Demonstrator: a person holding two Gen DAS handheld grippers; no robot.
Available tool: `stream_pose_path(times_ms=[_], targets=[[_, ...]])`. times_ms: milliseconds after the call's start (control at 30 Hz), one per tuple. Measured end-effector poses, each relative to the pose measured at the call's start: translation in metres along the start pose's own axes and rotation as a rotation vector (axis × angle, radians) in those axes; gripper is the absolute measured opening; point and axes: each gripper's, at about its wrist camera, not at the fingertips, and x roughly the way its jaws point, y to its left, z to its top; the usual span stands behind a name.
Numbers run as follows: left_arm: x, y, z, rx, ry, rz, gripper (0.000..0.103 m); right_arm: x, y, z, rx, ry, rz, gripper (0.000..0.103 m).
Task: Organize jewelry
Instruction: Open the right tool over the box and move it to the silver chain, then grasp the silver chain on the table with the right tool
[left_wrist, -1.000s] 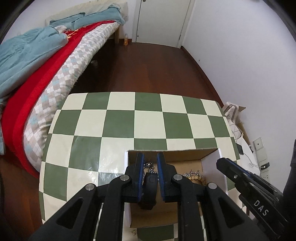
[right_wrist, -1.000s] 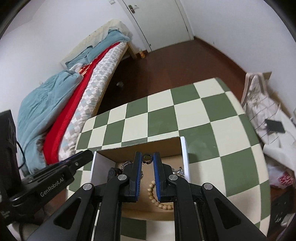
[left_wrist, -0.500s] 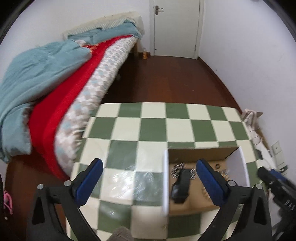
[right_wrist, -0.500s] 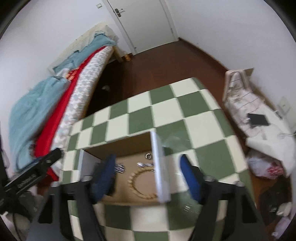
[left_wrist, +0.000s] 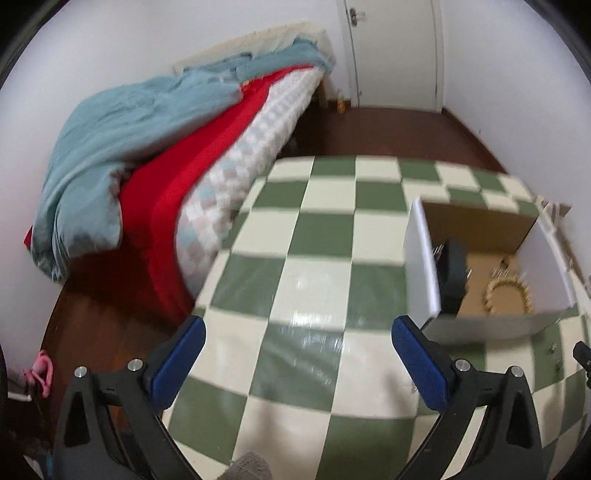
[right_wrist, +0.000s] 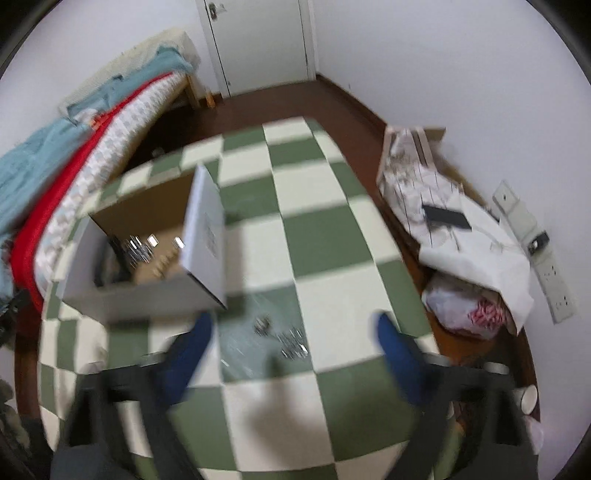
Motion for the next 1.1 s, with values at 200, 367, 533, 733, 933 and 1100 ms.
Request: stream_pose_path(times_ms=[200,367,533,733,933,1100], targets=[[0.022,0.000,-0.027,-0.013,0.070,0.013,0.103,0.029,0.007,-0.015,-0.035,-0.003,-0.011,0.060],[0.030,-0.015,-0.039,0.011,0.089,-0.013,0.103,0.033,0.020,-0.021,-0.080,-0.051,-0.066,0.041],[0.032,-0.033,-0.045,0.013,0.103,-0.060,0.102,0.029,0.018,-0.024,-0.066,-0.052,-0.072,0.008],[0.034,-0.051,-0.050,0.046,0.107,-0.095,0.102,0.020,0.016,-0.036,-0.062,-0.051,-0.067,0.008],[0.035,-0.063,-0.054,0.079,0.115,-0.124,0.076,0.015,0.016,-0.043,-0.051,-0.053,-0.064,0.008],[0.032,-0.066,-0.053,0.083,0.094,-0.150,0.059,0.015,0.015,-0.045,-0.049,-0.053,-0.061,0.008]])
